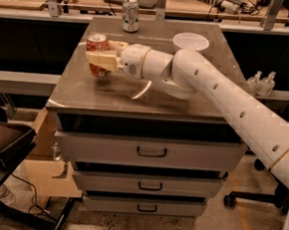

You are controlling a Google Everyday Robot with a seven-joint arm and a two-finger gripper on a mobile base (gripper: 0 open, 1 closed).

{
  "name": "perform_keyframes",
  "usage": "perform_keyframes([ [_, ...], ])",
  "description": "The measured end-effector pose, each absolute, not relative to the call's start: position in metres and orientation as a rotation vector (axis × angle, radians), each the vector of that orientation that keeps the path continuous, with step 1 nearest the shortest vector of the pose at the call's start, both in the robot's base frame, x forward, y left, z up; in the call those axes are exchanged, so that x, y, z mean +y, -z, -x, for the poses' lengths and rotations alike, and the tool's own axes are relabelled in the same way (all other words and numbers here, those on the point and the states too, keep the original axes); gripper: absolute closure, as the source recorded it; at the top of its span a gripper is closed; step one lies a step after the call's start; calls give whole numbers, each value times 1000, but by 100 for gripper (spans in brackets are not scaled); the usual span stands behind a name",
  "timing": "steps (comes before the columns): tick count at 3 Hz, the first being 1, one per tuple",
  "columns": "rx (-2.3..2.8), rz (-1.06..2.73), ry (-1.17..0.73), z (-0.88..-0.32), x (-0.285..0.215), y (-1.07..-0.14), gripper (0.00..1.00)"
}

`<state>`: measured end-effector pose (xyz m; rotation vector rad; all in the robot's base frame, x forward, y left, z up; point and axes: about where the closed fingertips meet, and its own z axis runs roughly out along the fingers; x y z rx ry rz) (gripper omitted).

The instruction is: Pick coke can

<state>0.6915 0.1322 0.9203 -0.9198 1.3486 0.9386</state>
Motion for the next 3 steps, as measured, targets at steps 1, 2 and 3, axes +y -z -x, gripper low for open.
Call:
perform_keyframes([
  [1,1325,959,-910,-679,118,-958,100],
  [2,1292,1010,-893,-666,103,-996,100],
  [3,1270,1089,-897,-651,92,-1035,100],
])
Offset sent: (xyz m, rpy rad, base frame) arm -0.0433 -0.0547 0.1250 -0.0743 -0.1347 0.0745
